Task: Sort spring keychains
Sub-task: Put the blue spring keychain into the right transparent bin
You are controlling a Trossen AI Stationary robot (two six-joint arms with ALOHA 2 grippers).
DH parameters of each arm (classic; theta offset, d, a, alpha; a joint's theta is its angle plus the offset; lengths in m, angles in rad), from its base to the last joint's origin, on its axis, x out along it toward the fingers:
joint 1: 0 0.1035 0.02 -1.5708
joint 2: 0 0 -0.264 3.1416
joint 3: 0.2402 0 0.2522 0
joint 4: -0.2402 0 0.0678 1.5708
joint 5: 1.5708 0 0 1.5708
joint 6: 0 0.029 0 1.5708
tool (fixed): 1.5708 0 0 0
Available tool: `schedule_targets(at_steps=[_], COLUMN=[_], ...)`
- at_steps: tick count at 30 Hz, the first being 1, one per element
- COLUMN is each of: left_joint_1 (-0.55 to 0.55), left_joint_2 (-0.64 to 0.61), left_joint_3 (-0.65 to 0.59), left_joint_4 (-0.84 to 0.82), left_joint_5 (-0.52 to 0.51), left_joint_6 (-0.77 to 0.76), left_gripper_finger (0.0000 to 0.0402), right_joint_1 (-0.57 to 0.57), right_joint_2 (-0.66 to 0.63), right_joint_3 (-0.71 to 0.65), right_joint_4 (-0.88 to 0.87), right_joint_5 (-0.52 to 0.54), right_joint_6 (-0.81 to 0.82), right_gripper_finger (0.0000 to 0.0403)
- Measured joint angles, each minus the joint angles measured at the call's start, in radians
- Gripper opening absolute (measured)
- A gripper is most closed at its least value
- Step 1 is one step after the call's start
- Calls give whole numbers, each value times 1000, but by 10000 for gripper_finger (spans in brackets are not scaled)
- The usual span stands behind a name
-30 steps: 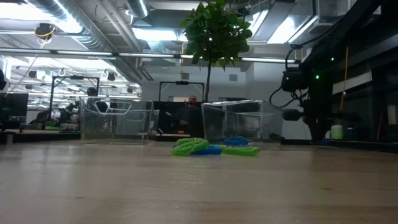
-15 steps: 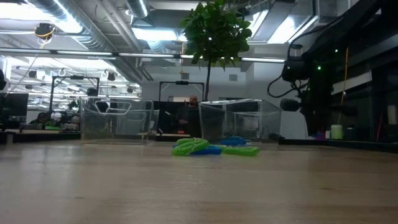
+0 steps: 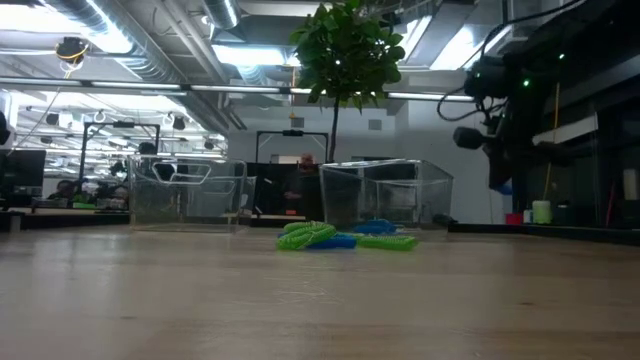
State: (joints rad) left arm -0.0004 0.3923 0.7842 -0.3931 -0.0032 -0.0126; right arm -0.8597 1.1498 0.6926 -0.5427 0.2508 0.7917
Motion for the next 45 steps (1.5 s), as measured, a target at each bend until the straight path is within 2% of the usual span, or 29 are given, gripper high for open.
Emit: schedule_targets(at_steps=[12,23,31,37,45], left_joint_1=[0,0,0,0,0], left_joint_2=[0,0,0,0,0], left_joint_3=[0,0,0,0,0], left_joint_4=[0,0,0,0,0], left_joint_5=[0,0,0,0,0], left_joint_6=[0,0,0,0,0], left_gripper_finger=[9,8,12,8,12], right_joint_1=[-1,-1,0,66,199], right_joint_2=[-202,-333,-370,-372,-372], right_joint_3=[1,1,1,1,1], right_joint_4=[67,125,152,217,277], right_joint_5=[-23,-99,-235,-332,-335], right_joint_6=[-41,-69,-93,-89,-88], right_gripper_finger=[12,12,12,12,12])
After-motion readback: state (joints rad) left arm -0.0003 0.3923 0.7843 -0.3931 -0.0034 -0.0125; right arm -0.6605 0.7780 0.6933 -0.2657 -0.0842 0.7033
